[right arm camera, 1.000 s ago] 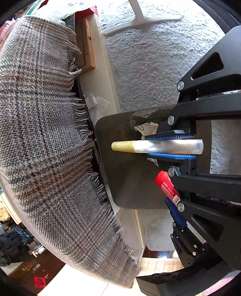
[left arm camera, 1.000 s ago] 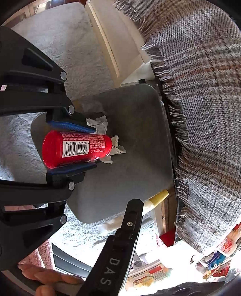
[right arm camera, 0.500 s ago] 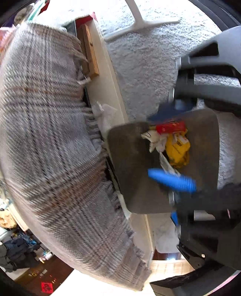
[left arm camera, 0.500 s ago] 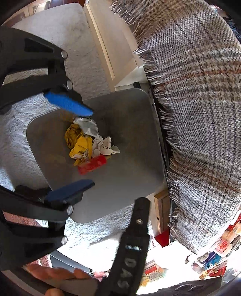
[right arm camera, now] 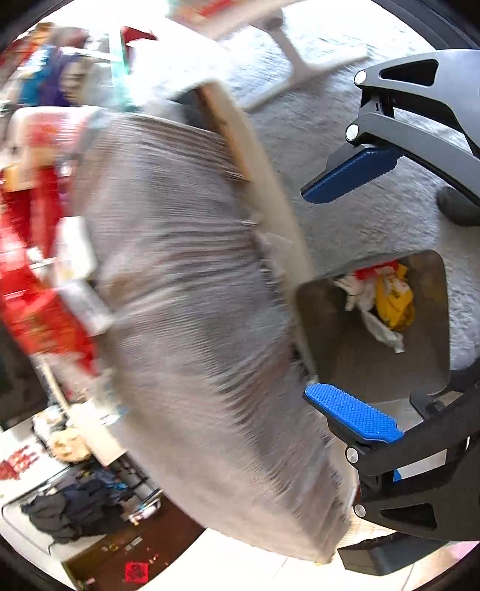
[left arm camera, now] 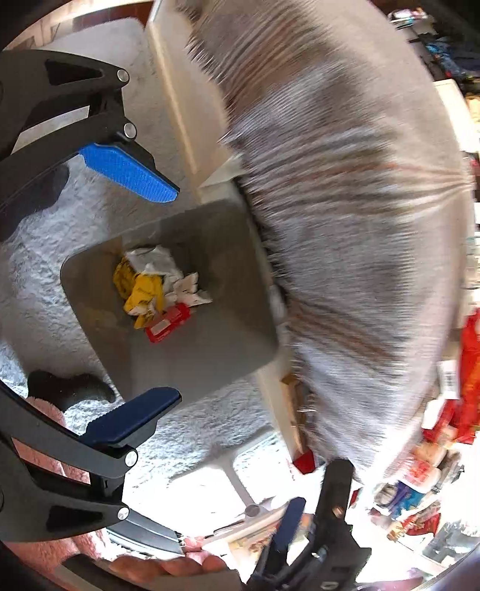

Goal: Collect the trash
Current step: 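Grasp the white plastic piece with the left gripper while the right gripper grasps the clear plastic bag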

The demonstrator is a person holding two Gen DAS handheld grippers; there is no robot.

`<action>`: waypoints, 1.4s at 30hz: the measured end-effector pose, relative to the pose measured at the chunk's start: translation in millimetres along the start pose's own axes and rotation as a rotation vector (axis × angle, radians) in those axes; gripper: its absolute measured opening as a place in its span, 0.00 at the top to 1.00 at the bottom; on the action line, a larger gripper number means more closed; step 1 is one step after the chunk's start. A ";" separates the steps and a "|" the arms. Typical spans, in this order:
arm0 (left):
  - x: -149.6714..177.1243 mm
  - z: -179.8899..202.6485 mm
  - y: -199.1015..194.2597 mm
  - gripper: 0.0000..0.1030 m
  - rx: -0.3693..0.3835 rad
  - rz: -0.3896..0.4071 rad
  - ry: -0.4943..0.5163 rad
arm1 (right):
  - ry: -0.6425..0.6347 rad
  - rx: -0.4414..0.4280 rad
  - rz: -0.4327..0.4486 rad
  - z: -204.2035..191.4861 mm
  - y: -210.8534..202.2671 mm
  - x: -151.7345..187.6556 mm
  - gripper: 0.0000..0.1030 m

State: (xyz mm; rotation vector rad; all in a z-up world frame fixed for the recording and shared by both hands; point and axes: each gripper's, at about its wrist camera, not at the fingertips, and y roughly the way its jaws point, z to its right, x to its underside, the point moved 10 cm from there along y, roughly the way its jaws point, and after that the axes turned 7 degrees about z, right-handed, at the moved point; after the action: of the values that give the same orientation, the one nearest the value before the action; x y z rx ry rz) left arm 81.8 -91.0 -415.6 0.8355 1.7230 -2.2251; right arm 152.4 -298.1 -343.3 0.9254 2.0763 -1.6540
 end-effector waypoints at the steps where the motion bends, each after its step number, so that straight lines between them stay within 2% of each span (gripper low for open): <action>1: -7.1 -1.2 -4.9 0.08 -0.002 0.013 -0.001 | -0.005 -0.009 0.035 -3.4 -11.7 -15.4 0.04; 6: -53.8 -10.4 -32.8 0.08 -0.015 0.064 -0.013 | -0.030 -0.053 0.128 -25.6 -44.1 -73.9 0.04; 11: -123.3 -23.4 -61.3 0.08 -0.045 0.161 0.002 | -0.045 -0.094 0.195 -48.6 -55.8 -130.3 0.04; 14: -166.2 -29.6 -64.1 0.08 -0.066 0.204 0.026 | -0.047 -0.095 0.223 -56.8 -47.8 -159.9 0.04; 16: -191.7 -35.8 -61.1 0.08 -0.084 0.224 0.031 | -0.043 -0.100 0.206 -58.3 -30.9 -178.3 0.04; 22: -248.9 -56.2 -28.9 0.08 -0.092 0.235 0.026 | -0.054 -0.095 0.179 -73.0 17.6 -224.3 0.06; 25: -269.6 -65.7 -10.7 0.08 -0.088 0.240 0.018 | -0.035 -0.121 0.145 -80.1 40.5 -238.8 0.19; 29: -292.8 -73.6 11.9 0.08 -0.087 0.244 0.042 | -0.001 -0.140 0.087 -84.4 78.1 -251.9 0.43; 30: -296.2 -74.6 16.0 0.08 -0.081 0.242 0.045 | 0.001 -0.140 0.074 -85.7 86.0 -252.1 0.50; 32: -304.5 -78.9 27.2 0.08 -0.089 0.241 0.053 | -0.006 -0.119 0.052 -86.8 102.0 -253.7 0.57; 42: -339.2 -81.5 73.8 0.08 -0.076 0.234 0.094 | -0.045 -0.100 -0.002 -94.0 136.7 -256.6 0.58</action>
State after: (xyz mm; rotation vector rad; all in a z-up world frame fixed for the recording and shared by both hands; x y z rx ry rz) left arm 420.3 -96.0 -303.7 1.0783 1.6432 -1.9852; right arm 444.6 -265.2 -260.4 0.8468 2.1096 -1.5416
